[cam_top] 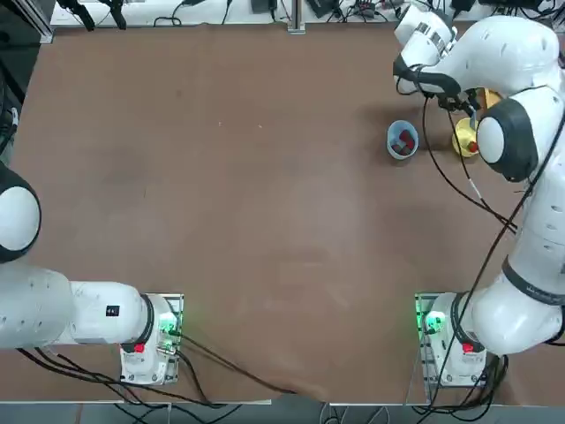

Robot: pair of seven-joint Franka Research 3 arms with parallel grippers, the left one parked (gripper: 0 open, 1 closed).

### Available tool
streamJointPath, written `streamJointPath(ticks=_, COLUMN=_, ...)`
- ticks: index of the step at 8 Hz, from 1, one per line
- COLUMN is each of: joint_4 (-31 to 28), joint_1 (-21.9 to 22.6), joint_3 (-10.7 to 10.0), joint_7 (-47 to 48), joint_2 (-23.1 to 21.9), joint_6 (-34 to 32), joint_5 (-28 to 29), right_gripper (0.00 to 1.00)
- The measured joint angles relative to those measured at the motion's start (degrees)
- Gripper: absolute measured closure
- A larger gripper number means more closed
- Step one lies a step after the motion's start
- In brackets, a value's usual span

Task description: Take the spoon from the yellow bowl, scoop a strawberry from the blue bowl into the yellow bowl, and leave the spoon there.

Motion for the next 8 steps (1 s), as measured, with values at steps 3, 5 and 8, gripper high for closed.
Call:
streamJointPath(ticks=3, joint_4=-0.04, joint_1=-0.07, joint_3=-0.01, joint_7=5.51, joint_2=2.34, joint_6=1.13, joint_5=-1.54, right_gripper=0.89)
streamJointPath(ticks=5, joint_4=-0.07, joint_1=-0.03, joint_3=0.07, joint_7=6.66, joint_2=3.7, joint_6=1.52, joint_5=-1.54, right_gripper=0.89)
streamJointPath(ticks=8, joint_4=-0.07, joint_1=0.0, joint_3=0.12, joint_7=7.39, joint_2=5.51, joint_6=2.47, joint_5=-1.66, right_gripper=0.79)
